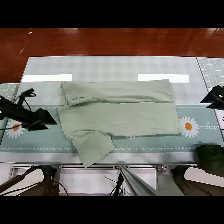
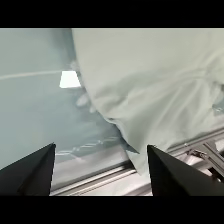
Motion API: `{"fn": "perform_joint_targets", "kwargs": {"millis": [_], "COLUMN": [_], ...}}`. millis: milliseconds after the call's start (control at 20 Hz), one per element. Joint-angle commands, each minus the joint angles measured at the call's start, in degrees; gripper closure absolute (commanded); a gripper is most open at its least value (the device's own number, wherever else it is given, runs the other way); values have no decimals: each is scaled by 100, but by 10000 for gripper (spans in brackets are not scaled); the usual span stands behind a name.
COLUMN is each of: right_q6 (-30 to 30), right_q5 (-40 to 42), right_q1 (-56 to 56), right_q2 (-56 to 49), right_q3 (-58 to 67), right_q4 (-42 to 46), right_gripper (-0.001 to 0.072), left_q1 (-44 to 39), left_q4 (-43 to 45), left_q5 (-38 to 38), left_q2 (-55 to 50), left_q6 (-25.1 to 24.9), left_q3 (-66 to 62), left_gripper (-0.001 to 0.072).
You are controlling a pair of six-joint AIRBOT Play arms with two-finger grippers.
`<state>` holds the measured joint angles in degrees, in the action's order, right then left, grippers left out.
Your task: Fold the shirts.
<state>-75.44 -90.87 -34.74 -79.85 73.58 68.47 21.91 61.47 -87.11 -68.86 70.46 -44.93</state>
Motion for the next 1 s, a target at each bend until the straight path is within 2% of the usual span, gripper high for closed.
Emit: {"fn": "perform_joint_targets", "kwargs": {"millis": [0, 300, 400, 450, 600, 650, 700, 850, 950], "right_q6": [291, 422, 420, 420, 420, 420, 420, 330, 328], "right_q5": [459, 800, 789, 765, 699, 688, 658, 535, 468], "right_q1": [-195, -195, -195, -195, -195, -195, -195, -201, -199], "right_q2": [85, 85, 85, 85, 85, 85, 85, 85, 85], "right_q3": [-688, -837, -837, -835, -835, -835, -837, -905, -1189], "right_q4": [-522, -546, -566, -584, -706, -669, -546, 173, 221], "right_gripper": [213, 214, 214, 214, 214, 214, 214, 213, 214], "left_q1": [-118, -1010, -1292, -1456, -1899, -1963, -1967, -1932, -1873], "left_q4": [-407, -490, -942, -1283, -1902, -1904, -1899, -1884, -1882], "left_q5": [258, 1141, 1528, 1755, 2177, 2170, 2109, 1967, 1934], "left_q2": [164, 127, 28, -55, -313, -385, -417, -413, -409], "left_q6": [-140, -9, -9, -11, -44, -94, -170, -232, -234], "left_q3": [966, 1561, 1561, 1558, 1556, 1558, 1558, 1558, 1558], "left_gripper": [46, 48, 52, 84, 401, 586, 680, 678, 678]}}
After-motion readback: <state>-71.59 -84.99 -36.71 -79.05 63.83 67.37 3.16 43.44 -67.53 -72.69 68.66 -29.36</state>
